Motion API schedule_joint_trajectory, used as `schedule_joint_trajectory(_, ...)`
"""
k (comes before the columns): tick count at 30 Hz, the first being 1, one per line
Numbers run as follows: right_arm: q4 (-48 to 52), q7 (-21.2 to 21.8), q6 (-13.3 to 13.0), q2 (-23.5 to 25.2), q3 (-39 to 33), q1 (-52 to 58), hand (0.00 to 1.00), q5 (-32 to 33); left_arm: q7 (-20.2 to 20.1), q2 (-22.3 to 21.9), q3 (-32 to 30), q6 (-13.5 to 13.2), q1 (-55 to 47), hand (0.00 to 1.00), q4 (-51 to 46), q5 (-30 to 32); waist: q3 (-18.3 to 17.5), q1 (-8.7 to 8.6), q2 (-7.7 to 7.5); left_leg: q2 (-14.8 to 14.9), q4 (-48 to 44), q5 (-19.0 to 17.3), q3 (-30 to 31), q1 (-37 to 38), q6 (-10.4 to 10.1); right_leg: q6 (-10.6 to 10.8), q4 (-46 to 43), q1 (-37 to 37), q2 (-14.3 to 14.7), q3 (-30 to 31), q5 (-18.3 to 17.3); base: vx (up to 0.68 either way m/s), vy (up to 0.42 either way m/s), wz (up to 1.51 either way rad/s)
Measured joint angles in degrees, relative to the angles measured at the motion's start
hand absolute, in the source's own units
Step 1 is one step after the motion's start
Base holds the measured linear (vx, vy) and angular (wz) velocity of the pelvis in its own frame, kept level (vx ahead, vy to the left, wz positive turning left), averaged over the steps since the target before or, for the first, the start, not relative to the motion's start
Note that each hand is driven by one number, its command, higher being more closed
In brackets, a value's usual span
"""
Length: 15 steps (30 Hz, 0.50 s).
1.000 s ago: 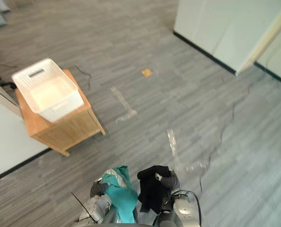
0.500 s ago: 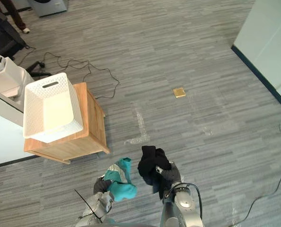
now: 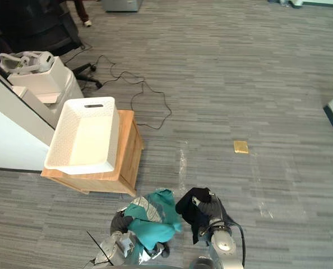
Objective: Tidy the bed and pick cloth on bed and put in laundry
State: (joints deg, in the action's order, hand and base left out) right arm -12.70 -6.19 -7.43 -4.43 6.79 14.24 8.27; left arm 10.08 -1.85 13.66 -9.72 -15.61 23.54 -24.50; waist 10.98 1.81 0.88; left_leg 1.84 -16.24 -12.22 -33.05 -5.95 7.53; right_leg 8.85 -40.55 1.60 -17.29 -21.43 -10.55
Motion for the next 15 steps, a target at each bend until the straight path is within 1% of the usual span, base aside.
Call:
schedule_joint_trajectory(1,0.0,0.0,0.0,0.5,-0.2,0.2,1.00,0.0,0.0,0.4,0.3,0.0,0.0,1.00,-0.1,0.5,0.0,-0.57,-0.45,-1.1,1.0,0.0,1.1,1.7,0.1,0.6,-7.0,2.0,-0.9,2.3,0.6,0.57,0.073,1.19)
schedule_joint_trajectory(2,0.0,0.1,0.0,1.3,-0.2,0.5,1.00,-0.2,0.2,1.5,0.2,0.4,0.0,1.00,-0.7,1.0,-0.1,-1.11,-0.49,-2.1,2.4,-0.2,3.9,4.8,0.3,0.5,-17.4,4.6,-1.2,5.3,0.5,0.37,0.010,0.98)
schedule_joint_trajectory(3,0.0,0.2,-0.1,1.8,-0.2,0.7,1.00,-0.6,0.2,2.3,0.2,0.4,0.0,1.00,-1.1,1.8,-0.1,-1.36,-0.41,-2.2,2.8,-0.2,5.2,6.1,0.3,0.1,-21.1,5.8,-1.2,5.8,0.3,0.42,-0.060,1.14)
schedule_joint_trajectory(4,0.0,0.2,-0.2,2.1,-0.2,0.9,1.00,-1.7,0.2,3.5,0.2,0.4,0.0,1.00,-2.2,3.1,-0.2,-1.60,-0.24,-2.2,3.7,-0.2,7.5,8.2,0.3,-0.8,-24.7,8.2,-1.4,4.9,-0.2,0.31,-0.077,0.97)
schedule_joint_trajectory(5,0.1,0.1,-0.3,2.2,-0.3,0.8,1.00,-2.0,0.2,4.3,0.2,0.3,0.0,1.00,-3.0,4.0,-0.2,-1.94,-0.24,-2.2,4.5,-0.2,9.7,9.4,0.2,-1.5,-24.5,9.9,-1.7,4.0,-0.7,0.45,-0.139,1.06)
schedule_joint_trajectory(6,0.5,0.1,-0.4,2.2,-0.5,0.9,1.00,-2.1,0.2,4.7,0.1,0.2,0.0,1.00,-3.3,4.5,-0.2,-2.42,-0.35,-2.2,5.4,0.2,11.3,10.4,-0.4,-2.4,-21.9,12.0,-1.6,4.1,-1.3,0.39,-0.208,1.21)
schedule_joint_trajectory(7,1.4,0.0,-1.1,2.3,-1.5,0.8,1.00,-2.0,0.3,4.9,0.1,0.2,0.0,1.00,-3.2,4.9,-0.2,-3.72,-0.18,-1.8,6.4,0.6,14.4,11.1,-1.3,-2.9,-11.8,14.9,-1.4,4.0,-1.9,0.38,-0.239,1.13)
schedule_joint_trajectory(8,1.8,-0.1,-1.1,2.3,-1.9,0.6,1.00,-2.0,0.2,4.9,0.2,0.2,0.1,1.00,-3.2,5.1,-0.1,-4.19,0.06,-1.2,6.5,0.4,15.3,11.4,-2.7,-2.9,-5.4,15.6,-0.9,4.3,-1.9,0.37,-0.303,0.97)
schedule_joint_trajectory(9,2.4,-0.1,-1.1,2.3,-2.4,0.9,1.00,-2.0,0.2,5.0,0.3,0.2,0.1,1.00,-3.1,5.1,0.1,-4.18,0.46,-0.5,6.7,0.0,16.1,11.9,-4.1,-2.9,1.9,15.9,0.0,4.8,-1.7,0.25,-0.252,0.53)
schedule_joint_trajectory(10,2.5,-0.2,-1.1,2.3,-2.6,1.0,1.00,-2.0,0.2,5.0,0.3,0.2,0.1,1.00,-2.8,5.2,0.2,-4.15,0.68,0.4,6.9,-0.6,16.6,12.5,-5.4,-2.4,9.1,15.9,1.0,5.7,-0.6,0.30,-0.339,0.48)
schedule_joint_trajectory(11,2.6,-0.3,-1.1,2.4,-2.7,1.0,1.00,-1.9,0.2,5.4,0.3,0.2,0.3,1.00,-2.3,5.5,0.2,-4.14,0.73,1.4,7.0,-1.3,17.4,13.2,-7.7,-2.3,19.5,15.7,2.1,7.7,2.7,0.32,-0.376,0.56)
schedule_joint_trajectory(12,3.3,-0.4,-1.1,2.6,-2.8,1.3,1.00,-1.8,0.2,5.9,0.1,0.2,0.6,1.00,-1.3,5.6,-0.1,-4.15,0.09,2.2,7.3,-2.0,17.9,14.3,-9.9,-1.3,28.6,14.9,2.3,10.7,7.8,0.33,-0.400,0.57)
schedule_joint_trajectory(13,4.0,-0.4,-1.1,3.0,-2.9,1.8,1.00,-1.8,0.2,6.2,0.1,0.2,0.7,1.00,-0.8,5.6,-0.2,-4.14,-0.37,2.5,7.6,-2.4,18.4,15.2,-11.1,-1.4,31.1,14.6,2.2,12.3,9.5,0.34,-0.467,0.56)
schedule_joint_trajectory(14,6.3,-0.3,-1.1,4.0,-2.7,3.7,1.00,-1.7,0.2,6.8,-0.6,0.2,-0.6,1.00,-0.2,5.6,-1.1,-3.92,-1.98,3.1,8.4,-4.0,18.9,18.0,-14.2,-2.1,31.3,13.8,1.7,15.4,10.4,0.27,-0.424,0.35)
schedule_joint_trajectory(15,7.3,-0.1,-1.1,4.1,-2.6,4.5,1.00,-1.6,0.0,6.7,-1.1,0.2,-1.3,1.00,0.2,5.6,-1.4,-3.85,-1.88,4.1,8.4,-5.1,19.1,19.3,-15.7,-0.9,29.7,13.7,1.8,15.4,13.1,0.36,-0.579,0.27)
